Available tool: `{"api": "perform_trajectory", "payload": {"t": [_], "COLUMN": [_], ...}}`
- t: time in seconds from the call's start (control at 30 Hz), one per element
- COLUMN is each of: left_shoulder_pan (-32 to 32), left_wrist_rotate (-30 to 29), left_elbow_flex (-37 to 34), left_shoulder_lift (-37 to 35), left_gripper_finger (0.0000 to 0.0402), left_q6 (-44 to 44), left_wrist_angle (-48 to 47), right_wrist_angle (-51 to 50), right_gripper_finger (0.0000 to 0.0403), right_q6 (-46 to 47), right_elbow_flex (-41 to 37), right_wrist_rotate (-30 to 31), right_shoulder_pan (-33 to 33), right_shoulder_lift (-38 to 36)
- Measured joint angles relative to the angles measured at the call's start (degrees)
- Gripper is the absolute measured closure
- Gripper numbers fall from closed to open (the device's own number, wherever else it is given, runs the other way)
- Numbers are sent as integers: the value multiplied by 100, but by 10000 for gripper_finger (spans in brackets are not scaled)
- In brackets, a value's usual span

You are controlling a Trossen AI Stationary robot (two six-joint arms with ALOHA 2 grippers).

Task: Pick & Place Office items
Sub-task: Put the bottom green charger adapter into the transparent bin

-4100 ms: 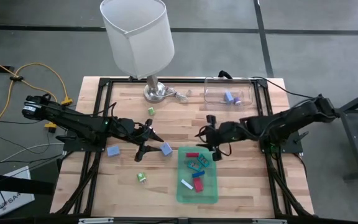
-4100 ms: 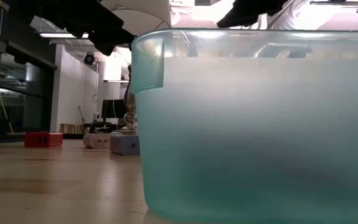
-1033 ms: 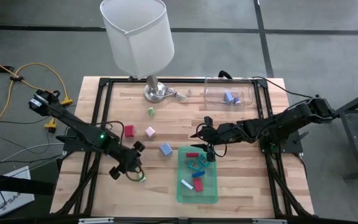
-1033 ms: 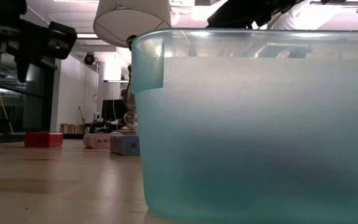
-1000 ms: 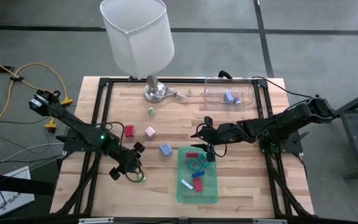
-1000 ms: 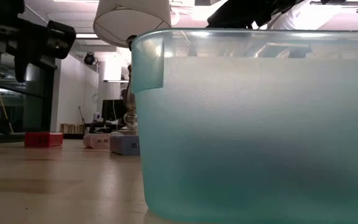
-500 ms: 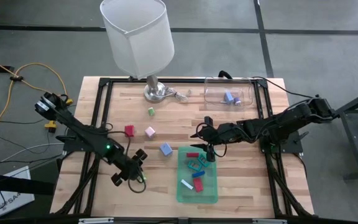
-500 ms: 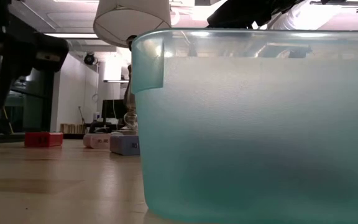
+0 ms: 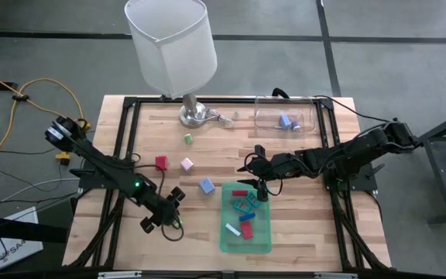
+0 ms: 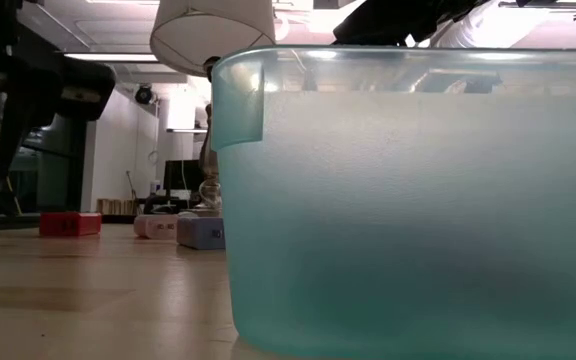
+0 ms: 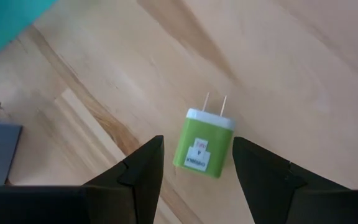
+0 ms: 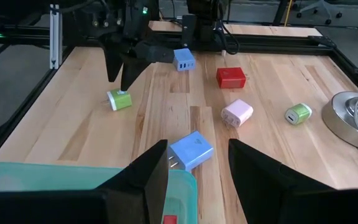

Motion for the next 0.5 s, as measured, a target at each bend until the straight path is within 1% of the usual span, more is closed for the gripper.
{"api": "perform_trajectory", "payload": {"t": [0.1, 0.5], "left_shoulder_pan": [0, -55], "left_wrist_rotate": [56, 37], "left_elbow_flex": [-2, -2], "left_shoulder_lift": [128, 585], "left_gripper_finger": [218, 218], "left_q6": [31, 45], "left_wrist_angle": [135, 169], "right_wrist_angle": [0, -9], "right_gripper_finger": [249, 249], "right_q6": [2, 4], "right_elbow_flex": [0, 0], "right_wrist_rotate": [-8, -11], "right_shoulder_pan": [1, 1], "right_shoulder_lift": [0, 0]}}
